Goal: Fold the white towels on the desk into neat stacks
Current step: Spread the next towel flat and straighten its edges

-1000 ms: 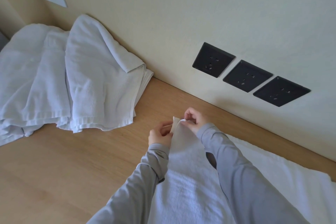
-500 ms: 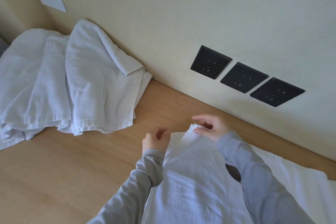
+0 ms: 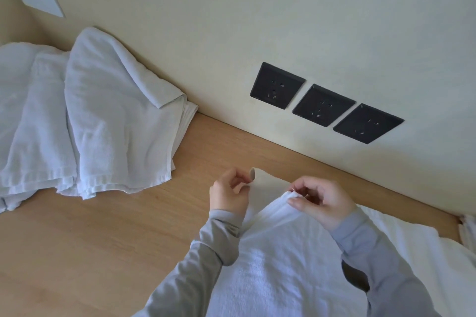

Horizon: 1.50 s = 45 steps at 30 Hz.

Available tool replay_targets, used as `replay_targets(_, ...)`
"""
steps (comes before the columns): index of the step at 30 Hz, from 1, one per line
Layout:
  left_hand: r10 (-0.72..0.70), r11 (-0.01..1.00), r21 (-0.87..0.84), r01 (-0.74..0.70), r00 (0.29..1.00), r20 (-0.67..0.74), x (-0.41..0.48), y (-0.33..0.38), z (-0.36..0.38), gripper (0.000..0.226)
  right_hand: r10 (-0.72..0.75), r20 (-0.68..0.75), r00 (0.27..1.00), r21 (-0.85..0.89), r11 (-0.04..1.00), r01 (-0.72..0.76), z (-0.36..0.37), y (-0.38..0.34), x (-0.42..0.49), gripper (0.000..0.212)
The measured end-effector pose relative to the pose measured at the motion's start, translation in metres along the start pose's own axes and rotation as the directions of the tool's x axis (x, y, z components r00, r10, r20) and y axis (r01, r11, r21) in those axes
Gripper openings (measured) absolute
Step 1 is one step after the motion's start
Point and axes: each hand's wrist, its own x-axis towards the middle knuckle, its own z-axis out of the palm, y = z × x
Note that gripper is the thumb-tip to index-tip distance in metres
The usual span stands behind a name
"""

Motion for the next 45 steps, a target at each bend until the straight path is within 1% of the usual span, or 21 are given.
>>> replay_targets(1,-0.004,1.0,0.001,0.004,1.0,0.006,-0.001,-0.001,0.001,0.037,0.009,-0.009,1.0,0.004,1.0,-0.009,0.001,0.001,0.001,0.022)
replay_targets(2,-0.059,0.998,-0.002,0.059,0.998,0.023,-0.002,-0.002,0.001,0.038,0.02,-0.018,1.0,-0.002,1.0,-0.021,0.004,0.002,0.004,0.023)
replay_targets(4,-0.251,0.967,-0.029,0.254,0.965,0.072,0.004,-0.007,-0.001,0.058,0.036,-0.042,0.998,-0.032,0.999,-0.037,0.012,0.007,0.013,0.025)
replay_targets(5,-0.32,0.944,-0.044,0.326,0.942,0.099,0.009,-0.008,-0.001,0.065,0.041,-0.057,0.998,-0.048,0.998,-0.043,0.017,0.01,0.02,0.022)
replay_targets(7,-0.392,0.912,-0.089,0.401,0.914,0.108,0.016,-0.006,-0.001,0.068,0.07,-0.082,0.994,-0.077,0.994,-0.077,0.025,0.017,0.033,0.014)
replay_targets(8,-0.413,0.899,-0.114,0.422,0.906,0.096,0.019,-0.003,-0.001,0.068,0.099,-0.089,0.991,-0.088,0.99,-0.107,0.029,0.02,0.039,0.011)
replay_targets(11,-0.446,0.859,-0.241,0.452,0.891,0.084,0.018,-0.003,0.001,0.06,0.179,-0.092,0.98,-0.061,0.981,-0.185,0.035,0.025,0.052,0.017)
replay_targets(14,-0.482,0.783,-0.407,0.47,0.872,0.079,0.015,-0.003,0.0,0.045,0.186,-0.083,0.979,-0.067,0.979,-0.192,0.036,0.021,0.059,0.013)
replay_targets(16,-0.492,0.761,-0.437,0.48,0.865,0.095,0.013,0.001,0.0,0.032,0.163,-0.064,0.984,-0.071,0.983,-0.168,0.036,0.016,0.059,0.011)
replay_targets(17,-0.489,0.76,-0.433,0.485,0.865,0.111,0.012,0.003,0.0,0.028,0.144,-0.057,0.988,-0.081,0.986,-0.149,0.036,0.013,0.059,0.01)
replay_targets(19,-0.462,0.778,-0.418,0.469,0.878,0.126,0.011,0.009,0.001,0.029,0.112,-0.054,0.992,-0.119,0.986,-0.118,0.038,0.009,0.058,0.009)
replay_targets(22,-0.364,0.819,-0.432,0.378,0.924,0.119,0.006,0.017,0.001,0.028,0.096,-0.072,0.993,-0.136,0.985,-0.105,0.04,0.005,0.057,0.007)
replay_targets(25,-0.276,0.868,-0.404,0.289,0.957,0.091,-0.001,0.021,0.001,0.026,0.093,-0.072,0.993,-0.135,0.986,-0.102,0.038,0.004,0.055,0.006)
replay_targets(29,-0.195,0.906,-0.368,0.21,0.978,0.077,-0.008,0.022,0.005,0.025,0.087,-0.09,0.992,-0.163,0.981,-0.101,0.035,0.007,0.05,0.006)
replay_targets(33,-0.134,0.925,-0.348,0.153,0.988,0.077,-0.012,0.02,0.004,0.029,0.062,-0.122,0.991,-0.141,0.987,-0.079,0.033,0.009,0.043,0.006)
replay_targets(35,-0.125,0.929,-0.341,0.146,0.989,0.082,-0.012,0.019,0.002,0.032,0.042,-0.163,0.986,-0.126,0.99,-0.063,0.03,0.008,0.04,0.008)
replay_targets(38,-0.117,0.924,-0.35,0.154,0.985,0.126,-0.011,0.019,0.001,0.028,-0.015,-0.187,0.982,-0.127,0.992,-0.009,0.026,0.005,0.038,0.014)
replay_targets(41,-0.099,0.919,-0.361,0.157,0.98,0.172,-0.013,0.021,0.002,0.02,-0.06,-0.155,0.986,-0.174,0.984,0.033,0.026,0.005,0.039,0.01)
replay_targets(43,-0.1,0.914,-0.372,0.158,0.98,0.172,-0.014,0.022,0.003,0.018,-0.079,-0.158,0.984,-0.201,0.978,0.046,0.027,0.006,0.041,0.005)
replay_targets(45,-0.115,0.908,-0.382,0.17,0.98,0.164,-0.015,0.022,0.003,0.012,-0.1,-0.161,0.982,-0.229,0.971,0.061,0.028,0.009,0.043,0.005)
